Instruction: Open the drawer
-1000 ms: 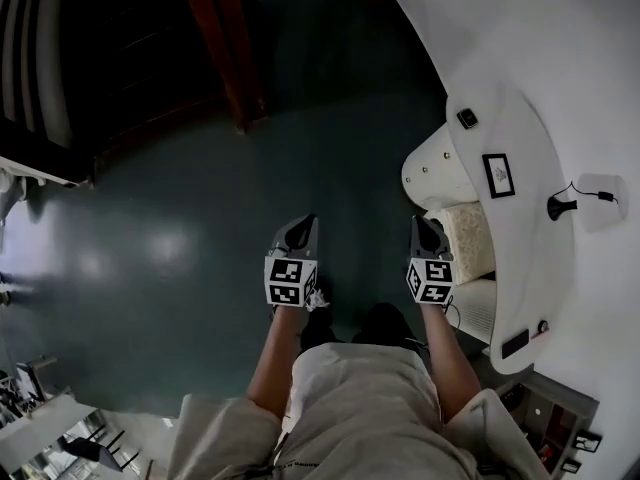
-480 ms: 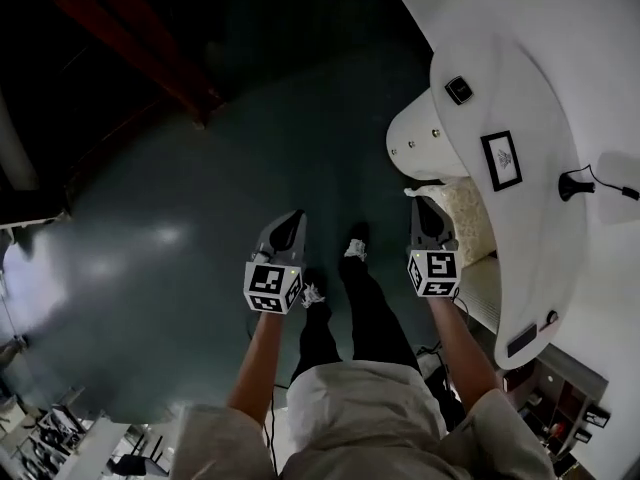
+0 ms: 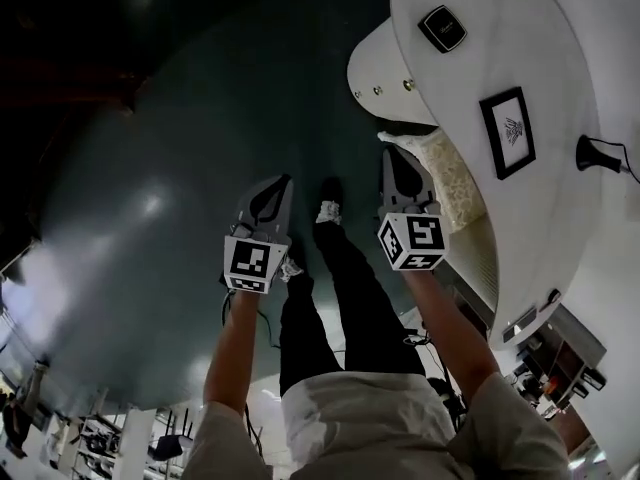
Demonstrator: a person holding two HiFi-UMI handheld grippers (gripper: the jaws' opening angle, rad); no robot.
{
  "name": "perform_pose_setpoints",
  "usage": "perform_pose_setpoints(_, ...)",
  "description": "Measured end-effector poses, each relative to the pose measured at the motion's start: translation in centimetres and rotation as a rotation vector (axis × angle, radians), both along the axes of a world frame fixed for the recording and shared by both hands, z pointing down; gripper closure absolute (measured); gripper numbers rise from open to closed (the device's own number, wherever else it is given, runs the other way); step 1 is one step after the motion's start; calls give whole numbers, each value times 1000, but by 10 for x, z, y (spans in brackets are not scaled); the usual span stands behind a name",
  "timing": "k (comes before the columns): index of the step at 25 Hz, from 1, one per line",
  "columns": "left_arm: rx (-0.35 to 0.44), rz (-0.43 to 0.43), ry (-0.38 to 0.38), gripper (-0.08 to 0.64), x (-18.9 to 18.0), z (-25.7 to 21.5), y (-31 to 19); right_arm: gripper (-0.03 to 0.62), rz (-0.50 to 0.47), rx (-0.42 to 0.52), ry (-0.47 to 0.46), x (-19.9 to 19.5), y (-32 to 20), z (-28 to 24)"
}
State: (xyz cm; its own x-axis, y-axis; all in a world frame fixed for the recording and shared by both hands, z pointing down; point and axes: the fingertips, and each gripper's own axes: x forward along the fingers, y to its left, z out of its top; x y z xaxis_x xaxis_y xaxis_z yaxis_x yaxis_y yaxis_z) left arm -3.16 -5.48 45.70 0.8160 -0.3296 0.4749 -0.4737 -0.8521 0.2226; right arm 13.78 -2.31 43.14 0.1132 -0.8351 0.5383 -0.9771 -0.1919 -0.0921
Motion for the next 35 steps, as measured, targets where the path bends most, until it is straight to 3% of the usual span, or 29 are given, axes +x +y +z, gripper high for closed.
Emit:
perform_pose_setpoints(5,-4,107,-2,549,57,25,-11,577,-50,-54,6,2,-12,49)
perform_pose_setpoints(8,27,182,26,549,81,37,-22,577,36,-15,-10,15,-23,64)
perform_pose_setpoints(11,36,194,82,549,95,61,-31,577,114,29,-16,25,-32,87)
perform_pose_setpoints(15,66,225,118,549,110,121,-40,577,190,84,-51,31,-36,140)
perform_pose_setpoints(21,106,273,139,549,139,215,-45,577,214,128,-35,61,-35,223)
perform_pose_setpoints(25,152,307,175,549,170,260,-51,577,260,204,-25,98,-44,254)
perform_pose_setpoints(31,244,423,225,549,223,310,-46,577,371,440,72,146,-32,246)
perform_pose_setpoints(35,277,469,230,549,248,354,-47,577,372,421,68,147,-23,275)
